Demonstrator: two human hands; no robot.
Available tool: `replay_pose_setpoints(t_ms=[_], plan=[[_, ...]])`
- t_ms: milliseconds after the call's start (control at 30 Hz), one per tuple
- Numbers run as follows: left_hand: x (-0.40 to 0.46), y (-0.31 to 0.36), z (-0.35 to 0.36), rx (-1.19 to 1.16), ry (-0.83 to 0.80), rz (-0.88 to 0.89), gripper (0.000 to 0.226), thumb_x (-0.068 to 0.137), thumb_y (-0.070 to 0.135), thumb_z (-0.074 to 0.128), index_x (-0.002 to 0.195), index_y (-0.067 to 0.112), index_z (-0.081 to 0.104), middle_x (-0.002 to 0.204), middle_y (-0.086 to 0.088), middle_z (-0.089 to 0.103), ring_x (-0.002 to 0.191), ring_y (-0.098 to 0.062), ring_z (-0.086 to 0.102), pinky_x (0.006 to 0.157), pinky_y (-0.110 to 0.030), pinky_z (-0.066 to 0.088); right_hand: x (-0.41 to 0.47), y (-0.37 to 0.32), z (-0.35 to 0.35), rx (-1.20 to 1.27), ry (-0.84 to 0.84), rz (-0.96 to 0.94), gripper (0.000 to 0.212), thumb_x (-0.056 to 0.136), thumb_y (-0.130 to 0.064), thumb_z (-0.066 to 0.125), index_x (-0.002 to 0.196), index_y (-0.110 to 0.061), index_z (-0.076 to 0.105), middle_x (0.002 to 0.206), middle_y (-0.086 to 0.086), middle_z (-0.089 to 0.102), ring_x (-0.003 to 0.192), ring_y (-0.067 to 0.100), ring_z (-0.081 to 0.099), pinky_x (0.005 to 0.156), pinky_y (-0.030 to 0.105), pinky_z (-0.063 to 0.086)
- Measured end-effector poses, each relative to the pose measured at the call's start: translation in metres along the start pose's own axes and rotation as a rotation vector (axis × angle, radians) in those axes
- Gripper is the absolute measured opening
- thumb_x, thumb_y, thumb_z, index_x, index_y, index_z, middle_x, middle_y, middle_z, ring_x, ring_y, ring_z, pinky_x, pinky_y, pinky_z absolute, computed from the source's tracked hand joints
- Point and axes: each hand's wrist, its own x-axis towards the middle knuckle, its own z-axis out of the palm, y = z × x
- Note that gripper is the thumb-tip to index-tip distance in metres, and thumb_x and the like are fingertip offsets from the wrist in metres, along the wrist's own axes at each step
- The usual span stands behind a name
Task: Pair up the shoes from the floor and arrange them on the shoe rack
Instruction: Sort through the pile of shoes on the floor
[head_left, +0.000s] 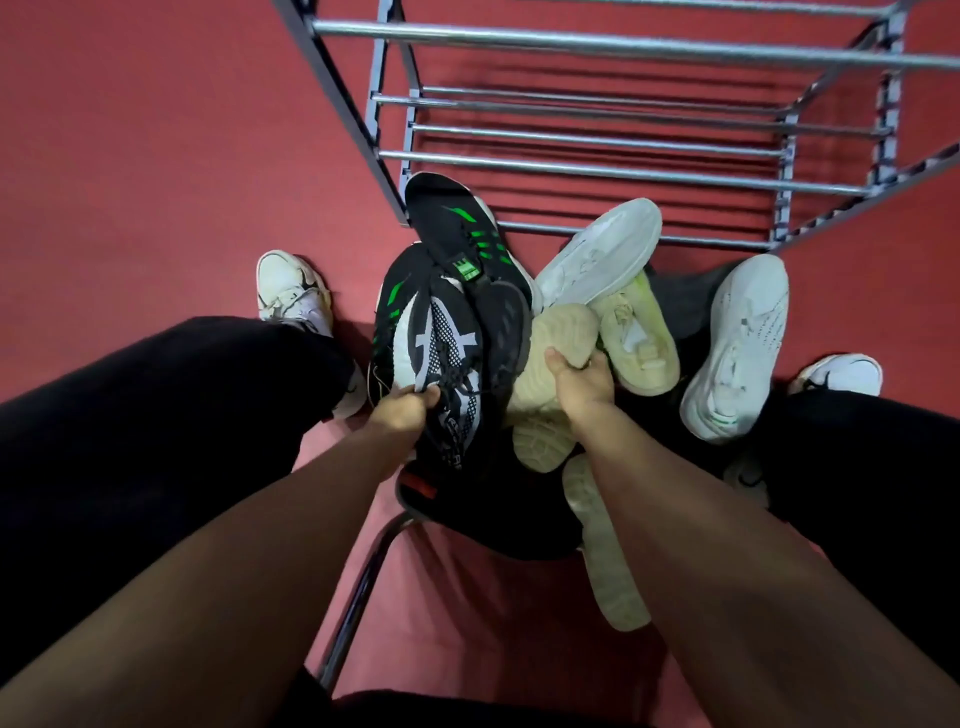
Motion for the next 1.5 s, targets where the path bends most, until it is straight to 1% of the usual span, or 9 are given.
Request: replay_pose_setpoints(t_ms=[200, 433, 667, 867, 933, 1200, 1300, 1400, 1500], plan=[[0.018, -0.007, -0.024, -0.106, 0.118, 0.029, 0.041, 0.088, 0.041, 0.055, 0.113, 0.011, 0.064, 0.114, -0.012, 0.068, 0.105, -0.027, 0.064, 0.098, -0.047, 0.05, -0.045, 0.006, -0.024, -0.064, 0.326, -0.065, 0.046, 0.088, -0.037, 0.064, 0.123, -0.008, 0.061, 0.125, 0.015, 0.065, 0.116, 0.035, 0.06, 0.095, 0.032, 0.045], [0.035, -0.003, -0.031, -0.322, 0.123, 0.017, 0.033, 0.079, 0.045, 0.064, 0.091, 0.015, 0.068, 0.092, -0.007, 0.074, 0.084, -0.027, 0.07, 0.082, -0.045, 0.056, -0.079, -0.038, -0.071, -0.047, 0.567, -0.309, 0.034, 0.085, -0.026, 0.06, 0.115, -0.01, 0.065, 0.111, 0.007, 0.07, 0.104, 0.025, 0.062, 0.079, 0.017, 0.034], [0.027, -0.002, -0.022, -0.254, 0.018, 0.026, 0.05, 0.075, 0.052, 0.056, 0.112, 0.019, 0.063, 0.104, -0.006, 0.067, 0.098, -0.028, 0.066, 0.092, -0.055, 0.052, -0.07, -0.07, -0.055, -0.643, 0.36, -0.353, 0.049, 0.089, -0.035, 0.053, 0.124, -0.006, 0.036, 0.111, 0.016, 0.065, 0.098, 0.038, 0.064, 0.081, 0.041, 0.05], [0.024, 0.001, -0.011, -0.166, 0.094, 0.108, 0.032, 0.092, 0.039, 0.054, 0.115, 0.02, 0.065, 0.114, -0.006, 0.068, 0.105, -0.03, 0.064, 0.101, -0.043, 0.048, -0.052, -0.031, -0.018, 0.078, -0.181, -0.047, 0.05, 0.093, -0.033, 0.057, 0.137, -0.012, 0.043, 0.094, 0.004, 0.059, 0.073, 0.019, 0.058, 0.087, 0.051, 0.056], [0.027, -0.003, -0.009, -0.049, 0.127, 0.143, 0.041, 0.092, 0.045, 0.052, 0.124, 0.022, 0.061, 0.122, -0.004, 0.066, 0.111, -0.03, 0.061, 0.105, -0.044, 0.046, -0.044, -0.011, -0.022, 0.04, -0.059, -0.102, 0.029, 0.093, -0.016, 0.052, 0.121, -0.023, 0.055, 0.089, 0.003, 0.061, 0.067, 0.019, 0.056, 0.067, 0.037, 0.053], [0.031, -0.006, 0.0, 0.45, 0.332, 0.278, 0.052, 0.093, 0.038, 0.051, 0.139, 0.013, 0.045, 0.143, -0.018, 0.043, 0.125, -0.038, 0.046, 0.11, -0.041, 0.035, -0.021, 0.053, -0.061, -0.449, -0.017, 0.018, 0.031, 0.087, -0.022, 0.053, 0.116, -0.016, 0.064, 0.113, 0.013, 0.068, 0.102, 0.034, 0.064, 0.089, 0.045, 0.054], [0.008, 0.004, 0.009, 0.766, 0.621, 0.721, 0.039, 0.083, 0.017, 0.055, 0.122, 0.014, 0.056, 0.128, -0.015, 0.05, 0.111, -0.04, 0.048, 0.093, -0.045, 0.04, -0.026, 0.043, -0.055, -0.391, 0.122, -0.033, 0.025, 0.093, -0.027, 0.054, 0.111, -0.01, 0.06, 0.11, 0.013, 0.066, 0.106, 0.035, 0.061, 0.085, 0.032, 0.047], [-0.008, 0.013, 0.037, 0.973, 0.386, 1.085, 0.017, 0.079, 0.015, 0.055, 0.094, 0.02, 0.061, 0.105, -0.008, 0.057, 0.097, -0.035, 0.053, 0.075, -0.042, 0.046, -0.024, 0.024, -0.047, 0.084, 0.319, 0.088, 0.045, 0.089, -0.04, 0.064, 0.112, -0.008, 0.042, 0.104, 0.009, 0.052, 0.102, 0.035, 0.06, 0.082, 0.04, 0.052], [-0.006, 0.002, 0.076, 0.981, 0.114, 0.71, 0.028, 0.092, 0.032, 0.048, 0.114, 0.015, 0.052, 0.118, -0.012, 0.053, 0.109, -0.036, 0.054, 0.086, -0.046, 0.047, -0.018, 0.004, -0.052, 0.452, 0.264, 0.274, 0.085, 0.079, -0.054, 0.07, 0.142, -0.018, 0.026, 0.125, 0.007, 0.048, 0.107, 0.027, 0.056, 0.071, 0.042, 0.06]])
